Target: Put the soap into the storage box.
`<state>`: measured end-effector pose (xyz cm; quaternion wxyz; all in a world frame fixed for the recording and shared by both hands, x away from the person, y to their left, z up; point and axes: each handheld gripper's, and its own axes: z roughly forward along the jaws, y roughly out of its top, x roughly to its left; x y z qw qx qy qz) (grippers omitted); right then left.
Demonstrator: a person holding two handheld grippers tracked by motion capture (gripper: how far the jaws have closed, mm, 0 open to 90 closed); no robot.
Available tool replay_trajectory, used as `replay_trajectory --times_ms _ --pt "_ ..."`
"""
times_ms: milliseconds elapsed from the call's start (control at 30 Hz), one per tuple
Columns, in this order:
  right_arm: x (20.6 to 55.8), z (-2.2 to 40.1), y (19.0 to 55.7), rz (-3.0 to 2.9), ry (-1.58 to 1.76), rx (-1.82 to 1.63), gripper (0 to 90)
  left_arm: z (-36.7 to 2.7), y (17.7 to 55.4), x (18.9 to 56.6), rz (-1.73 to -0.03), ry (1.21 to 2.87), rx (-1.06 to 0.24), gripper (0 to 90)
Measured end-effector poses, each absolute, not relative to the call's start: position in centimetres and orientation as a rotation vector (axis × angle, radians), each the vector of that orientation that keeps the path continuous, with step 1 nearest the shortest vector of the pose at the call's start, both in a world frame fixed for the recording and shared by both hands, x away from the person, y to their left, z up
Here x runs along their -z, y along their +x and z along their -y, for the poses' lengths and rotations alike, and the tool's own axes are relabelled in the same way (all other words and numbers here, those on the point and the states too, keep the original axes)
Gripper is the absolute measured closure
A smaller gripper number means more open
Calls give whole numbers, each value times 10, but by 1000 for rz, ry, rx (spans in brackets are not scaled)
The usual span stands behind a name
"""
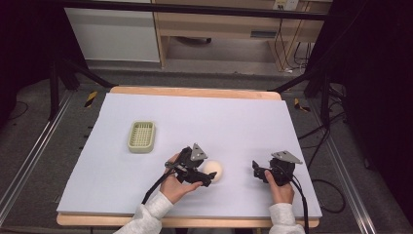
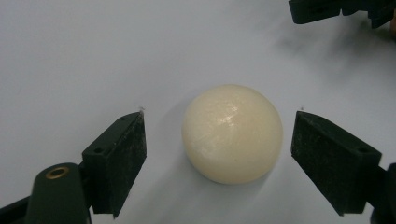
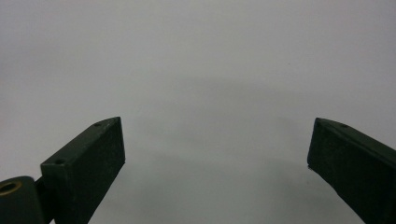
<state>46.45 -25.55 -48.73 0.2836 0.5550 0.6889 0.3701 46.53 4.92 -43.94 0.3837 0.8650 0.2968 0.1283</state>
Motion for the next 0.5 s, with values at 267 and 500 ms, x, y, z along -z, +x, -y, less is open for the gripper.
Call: replay_trajectory --times_ms 267,500 --pt "487 255 465 -1844 1485 -991 44 -43 467 442 -750 2223 -324 167" --pt "487 256 465 -1845 1485 -990 44 -36 469 446 -750 2242 -313 166"
